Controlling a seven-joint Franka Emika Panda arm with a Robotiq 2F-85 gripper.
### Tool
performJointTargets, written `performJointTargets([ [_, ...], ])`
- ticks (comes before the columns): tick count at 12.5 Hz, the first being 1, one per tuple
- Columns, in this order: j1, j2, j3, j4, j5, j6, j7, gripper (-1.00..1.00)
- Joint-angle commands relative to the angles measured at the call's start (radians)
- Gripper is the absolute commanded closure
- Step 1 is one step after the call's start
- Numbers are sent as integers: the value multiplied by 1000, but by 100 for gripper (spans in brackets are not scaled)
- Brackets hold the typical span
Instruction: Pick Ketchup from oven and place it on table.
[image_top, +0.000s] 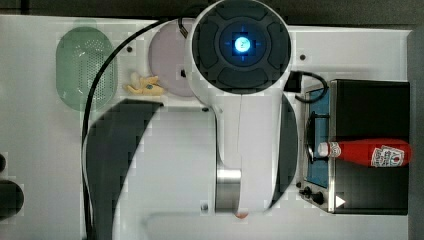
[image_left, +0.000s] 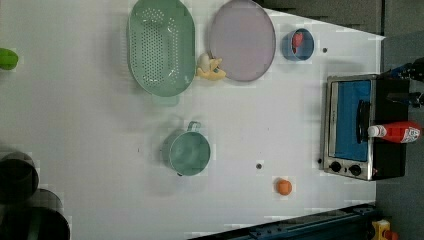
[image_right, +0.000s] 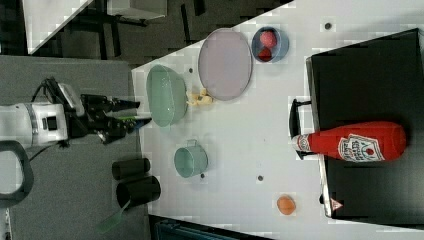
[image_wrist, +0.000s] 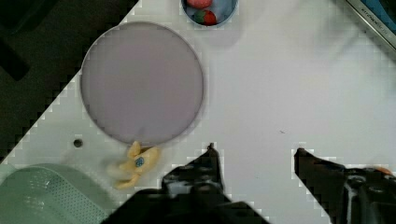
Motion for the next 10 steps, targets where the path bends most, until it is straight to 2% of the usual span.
performJointTargets([
  [1, -33, -367, -14, -199, -16, -227, -22, -58],
  [3, -33, -367, -17, -199, -17, -227, -22, -99],
  [6, -43, -362, -60, -199, -19, -226, -22, -100],
  [10, -65, -320, -197, -198, -19, -192, -22, -100],
])
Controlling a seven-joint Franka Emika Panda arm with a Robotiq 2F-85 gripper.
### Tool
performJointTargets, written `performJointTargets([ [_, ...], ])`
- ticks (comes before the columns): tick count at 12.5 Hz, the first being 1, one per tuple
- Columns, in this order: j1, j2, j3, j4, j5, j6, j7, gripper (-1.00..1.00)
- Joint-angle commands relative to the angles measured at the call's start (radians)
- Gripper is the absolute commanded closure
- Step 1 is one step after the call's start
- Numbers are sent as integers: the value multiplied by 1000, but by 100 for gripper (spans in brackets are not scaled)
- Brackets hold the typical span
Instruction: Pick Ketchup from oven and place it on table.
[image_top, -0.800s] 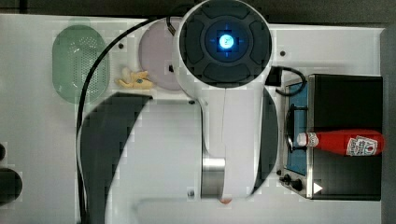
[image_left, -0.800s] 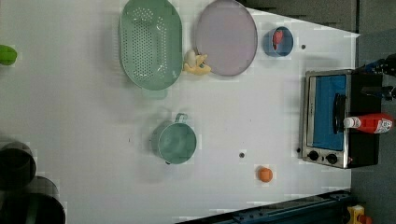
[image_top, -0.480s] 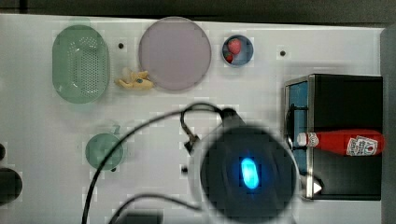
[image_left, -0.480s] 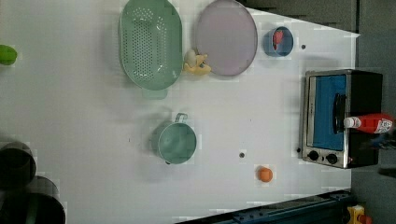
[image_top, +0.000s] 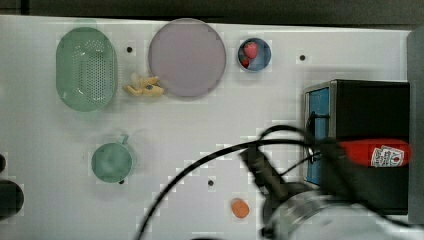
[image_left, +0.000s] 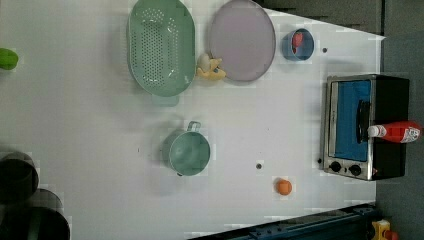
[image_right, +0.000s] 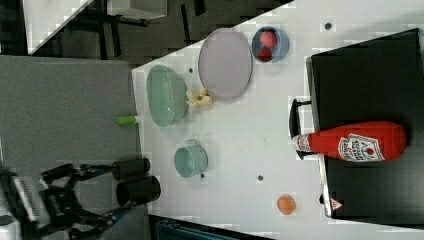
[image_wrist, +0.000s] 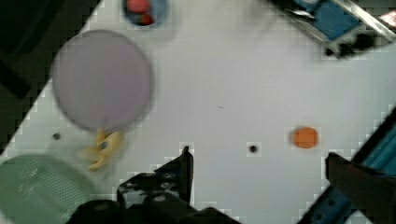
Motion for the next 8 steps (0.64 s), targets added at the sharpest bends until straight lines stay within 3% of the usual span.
performJointTargets([
  [1, -34, 106, -116, -47, 7, 46, -22, -100],
  [8, -42, 303, -347, -46, 7, 306, -22, -100],
])
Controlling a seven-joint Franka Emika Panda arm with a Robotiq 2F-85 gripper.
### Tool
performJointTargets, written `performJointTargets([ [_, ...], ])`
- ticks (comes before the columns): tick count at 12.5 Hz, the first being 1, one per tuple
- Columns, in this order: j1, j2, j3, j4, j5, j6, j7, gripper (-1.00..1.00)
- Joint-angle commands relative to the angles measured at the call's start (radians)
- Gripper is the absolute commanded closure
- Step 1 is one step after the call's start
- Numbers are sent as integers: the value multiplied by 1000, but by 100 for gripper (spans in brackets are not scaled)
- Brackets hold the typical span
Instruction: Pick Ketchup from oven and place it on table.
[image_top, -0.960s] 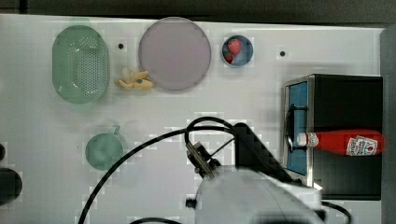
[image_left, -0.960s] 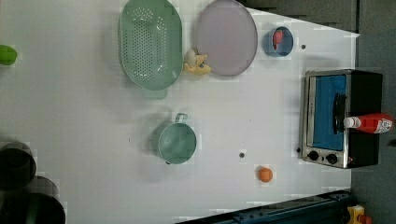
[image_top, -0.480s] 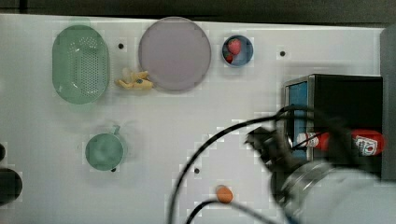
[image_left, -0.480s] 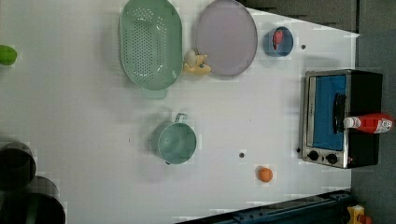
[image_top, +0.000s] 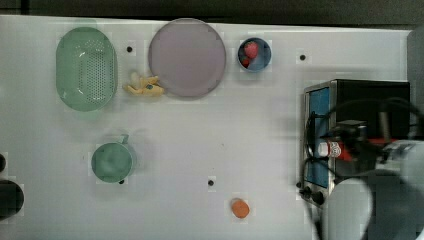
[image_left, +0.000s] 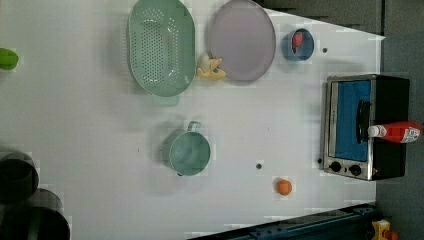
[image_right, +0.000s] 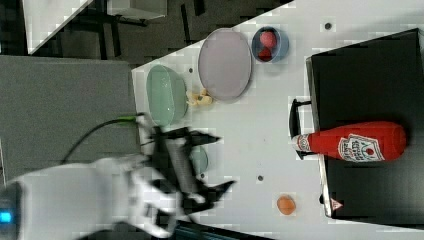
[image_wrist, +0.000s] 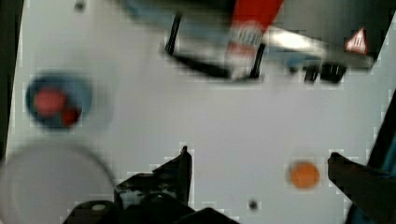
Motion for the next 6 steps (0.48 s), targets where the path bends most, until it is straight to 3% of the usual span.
performJointTargets([
  [1, -21, 50, -39, 2, -25, 111, -22, -100],
  [6, -32, 241, -156, 20, -20, 324, -22, -100],
])
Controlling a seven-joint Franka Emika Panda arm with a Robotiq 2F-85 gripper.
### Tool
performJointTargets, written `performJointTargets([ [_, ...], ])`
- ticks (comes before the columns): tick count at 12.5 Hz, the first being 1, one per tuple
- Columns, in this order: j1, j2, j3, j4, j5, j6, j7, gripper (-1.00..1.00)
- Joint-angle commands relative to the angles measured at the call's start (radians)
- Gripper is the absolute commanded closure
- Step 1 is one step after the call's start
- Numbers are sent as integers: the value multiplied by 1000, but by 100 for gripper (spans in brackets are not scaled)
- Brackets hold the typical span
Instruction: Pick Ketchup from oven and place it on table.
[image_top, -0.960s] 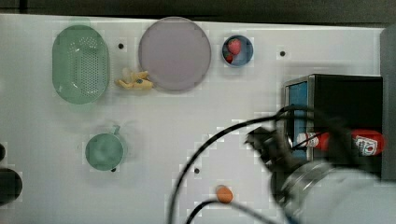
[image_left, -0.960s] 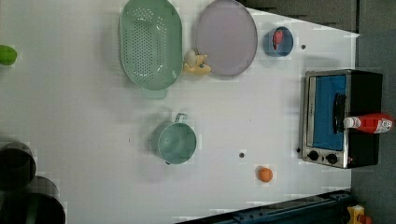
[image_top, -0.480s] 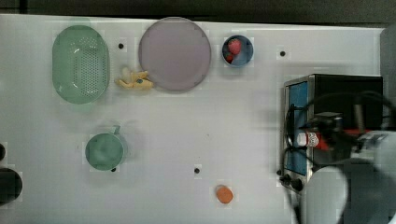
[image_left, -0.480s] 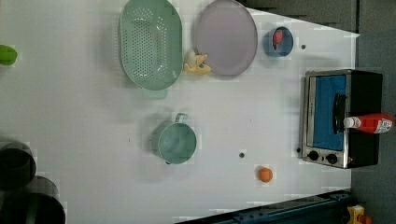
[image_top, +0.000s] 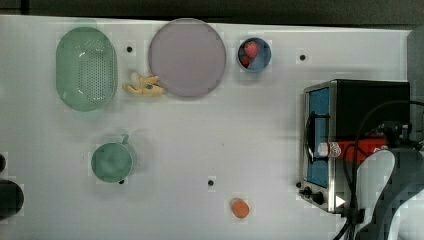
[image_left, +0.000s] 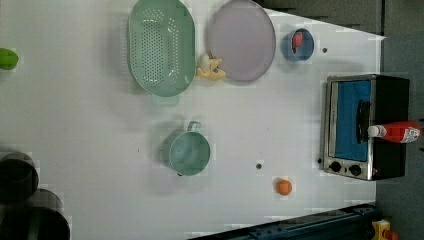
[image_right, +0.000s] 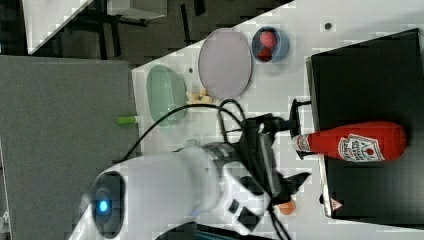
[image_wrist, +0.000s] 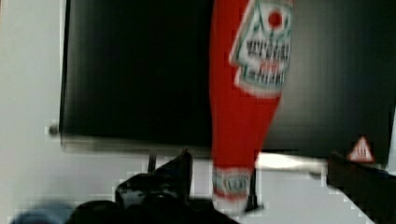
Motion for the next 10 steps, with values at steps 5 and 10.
performJointTargets([
  [5, -18, 196, -72, 40, 163, 142, -22, -100],
  [10, -26, 265, -72, 38, 167, 208, -22, -100],
])
